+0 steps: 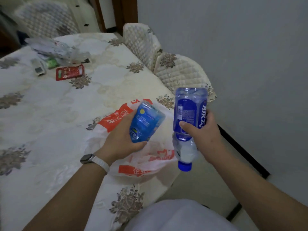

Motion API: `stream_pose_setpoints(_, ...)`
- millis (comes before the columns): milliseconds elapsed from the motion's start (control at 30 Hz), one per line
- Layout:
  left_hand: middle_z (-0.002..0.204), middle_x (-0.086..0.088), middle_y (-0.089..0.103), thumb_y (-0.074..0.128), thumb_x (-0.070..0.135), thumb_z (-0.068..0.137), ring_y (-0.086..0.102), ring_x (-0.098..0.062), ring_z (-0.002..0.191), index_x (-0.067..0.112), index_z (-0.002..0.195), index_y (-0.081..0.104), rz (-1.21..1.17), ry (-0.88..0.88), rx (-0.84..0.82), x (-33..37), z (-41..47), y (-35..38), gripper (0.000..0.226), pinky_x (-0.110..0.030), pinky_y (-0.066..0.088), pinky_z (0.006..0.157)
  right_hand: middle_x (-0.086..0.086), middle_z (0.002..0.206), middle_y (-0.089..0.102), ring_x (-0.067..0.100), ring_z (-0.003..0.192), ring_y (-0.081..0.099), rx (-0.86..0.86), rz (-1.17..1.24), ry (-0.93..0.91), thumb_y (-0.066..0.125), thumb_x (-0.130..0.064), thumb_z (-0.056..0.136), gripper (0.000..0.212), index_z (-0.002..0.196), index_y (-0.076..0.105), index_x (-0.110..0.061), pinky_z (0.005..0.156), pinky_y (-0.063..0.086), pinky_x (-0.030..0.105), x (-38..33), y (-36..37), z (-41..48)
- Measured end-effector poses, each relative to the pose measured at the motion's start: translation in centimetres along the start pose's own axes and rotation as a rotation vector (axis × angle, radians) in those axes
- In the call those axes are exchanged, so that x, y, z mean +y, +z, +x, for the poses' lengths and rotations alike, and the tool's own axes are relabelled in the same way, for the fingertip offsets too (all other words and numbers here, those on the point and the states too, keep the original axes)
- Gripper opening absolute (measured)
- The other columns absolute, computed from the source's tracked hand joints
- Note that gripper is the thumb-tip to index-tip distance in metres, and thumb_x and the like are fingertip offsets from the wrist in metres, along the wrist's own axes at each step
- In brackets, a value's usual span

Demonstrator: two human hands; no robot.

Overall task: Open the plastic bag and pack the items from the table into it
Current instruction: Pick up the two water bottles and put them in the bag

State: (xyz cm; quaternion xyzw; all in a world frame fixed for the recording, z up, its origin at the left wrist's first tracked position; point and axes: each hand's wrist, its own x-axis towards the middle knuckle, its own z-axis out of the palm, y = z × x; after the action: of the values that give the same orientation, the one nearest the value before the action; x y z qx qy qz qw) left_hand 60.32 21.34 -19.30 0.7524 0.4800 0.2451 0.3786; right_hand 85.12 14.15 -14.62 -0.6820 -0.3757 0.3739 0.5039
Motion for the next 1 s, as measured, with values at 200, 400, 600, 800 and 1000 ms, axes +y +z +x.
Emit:
stream_pose_setpoints(200,0.134,0.018,0.050,0.081,0.048,0.060,0.054,-0.005,0.116,0.051,0.147,0.022,0.241,0.000,-0.246,-3.4,-0.2,-0.6,0.105,-0.034,0.053,0.092,-0.005,0.110,0.067,0.007,0.091,0.070,-0.031,0.036,-0.080,0.085,-0.011,0.071,0.070,0.128,0.044,-0.017,0.076,0.058,0.031,-1.4,4.1,2.9)
stream_pose_setpoints(400,0.133,0.010,0.048,0.074,0.056,0.062,0.055,-0.014,0.110,0.040,0.152,0.011,0.504,-0.058,-0.347,-6.2,-0.4,0.3,0.111,-0.036,0.054,0.087,-0.009,0.110,0.063,0.000,0.089,0.067,-0.188,-0.043,-0.095,0.086,-0.015,0.069,0.072,0.125,0.042,-0.022,0.070,0.057,0.020,-0.8,7.5,4.6)
stream_pose_setpoints(600,0.143,0.003,0.044,0.074,0.045,0.063,0.055,-0.022,0.112,0.030,0.155,0.012,0.707,-0.057,-0.392,-7.1,-0.9,1.3,0.111,-0.036,0.051,0.093,-0.016,0.110,0.062,-0.002,0.091,0.066,-0.337,-0.134,-0.090,0.089,-0.021,0.066,0.081,0.130,0.039,-0.027,0.081,0.058,0.031,0.8,9.6,6.0)
stream_pose_setpoints(800,0.154,-0.001,0.037,0.067,0.056,0.077,0.045,-0.023,0.131,0.024,0.155,0.021,0.706,-0.084,-0.327,-7.7,-0.8,1.8,0.096,-0.037,0.042,0.107,-0.019,0.102,0.062,-0.007,0.085,0.064,-0.427,-0.233,-0.102,0.089,-0.025,0.065,0.078,0.123,0.037,-0.034,0.077,0.056,0.026,1.1,10.2,7.4)
stream_pose_setpoints(1000,0.115,-0.009,0.067,0.081,0.025,0.075,0.065,-0.027,0.100,0.013,0.121,0.066,0.794,0.045,0.108,-7.4,-2.6,0.1,0.050,-0.037,0.055,0.080,-0.019,0.104,0.061,-0.009,0.085,0.063,-0.570,-0.299,-0.148,0.089,-0.026,0.064,0.079,0.124,0.039,-0.036,0.072,0.052,0.018,0.4,10.1,7.7)
